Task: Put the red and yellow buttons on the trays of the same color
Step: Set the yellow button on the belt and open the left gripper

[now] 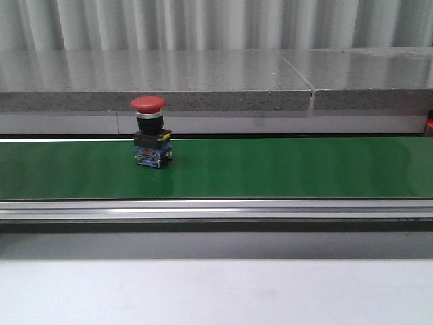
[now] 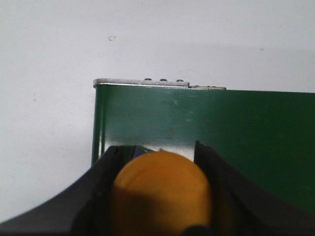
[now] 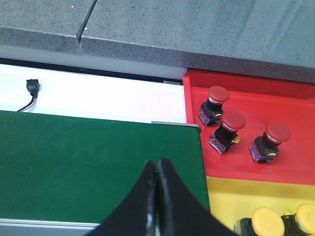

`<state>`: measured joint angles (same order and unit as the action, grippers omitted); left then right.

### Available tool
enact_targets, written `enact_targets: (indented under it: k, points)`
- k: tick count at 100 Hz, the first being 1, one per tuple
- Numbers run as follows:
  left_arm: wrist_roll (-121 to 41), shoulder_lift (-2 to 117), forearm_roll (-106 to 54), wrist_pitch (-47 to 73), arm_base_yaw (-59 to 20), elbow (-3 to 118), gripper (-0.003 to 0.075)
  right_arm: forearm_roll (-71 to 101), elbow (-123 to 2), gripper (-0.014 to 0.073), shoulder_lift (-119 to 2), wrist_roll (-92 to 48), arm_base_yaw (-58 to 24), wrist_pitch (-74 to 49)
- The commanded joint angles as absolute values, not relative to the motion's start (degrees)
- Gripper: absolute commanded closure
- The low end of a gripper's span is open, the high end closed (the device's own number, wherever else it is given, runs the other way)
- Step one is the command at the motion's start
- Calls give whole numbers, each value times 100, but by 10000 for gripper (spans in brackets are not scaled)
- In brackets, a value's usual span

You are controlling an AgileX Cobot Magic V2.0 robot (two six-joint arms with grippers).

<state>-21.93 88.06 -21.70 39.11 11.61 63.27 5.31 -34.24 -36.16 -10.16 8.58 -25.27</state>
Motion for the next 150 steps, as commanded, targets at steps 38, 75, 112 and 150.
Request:
enact_targets:
  k: [38,75,112,150]
  points:
    - [-2200,8902,-2195,3649,1126,6475,740,529,-3573,661,-3609,-1047,865,-2089]
    - [-2200,9067,-2148,3790,1126,6475,739,529,-3573,661,-3609,-1047,865,-2089]
    - [-2200,9086,-2252,3936,1126,6475,297,529,-3573,661,-3609,-1047,865,-2089]
    - [-2200,8313,-2417,3995,1034,6486,30,529,-3573,661,-3609,-1047,865,-2089]
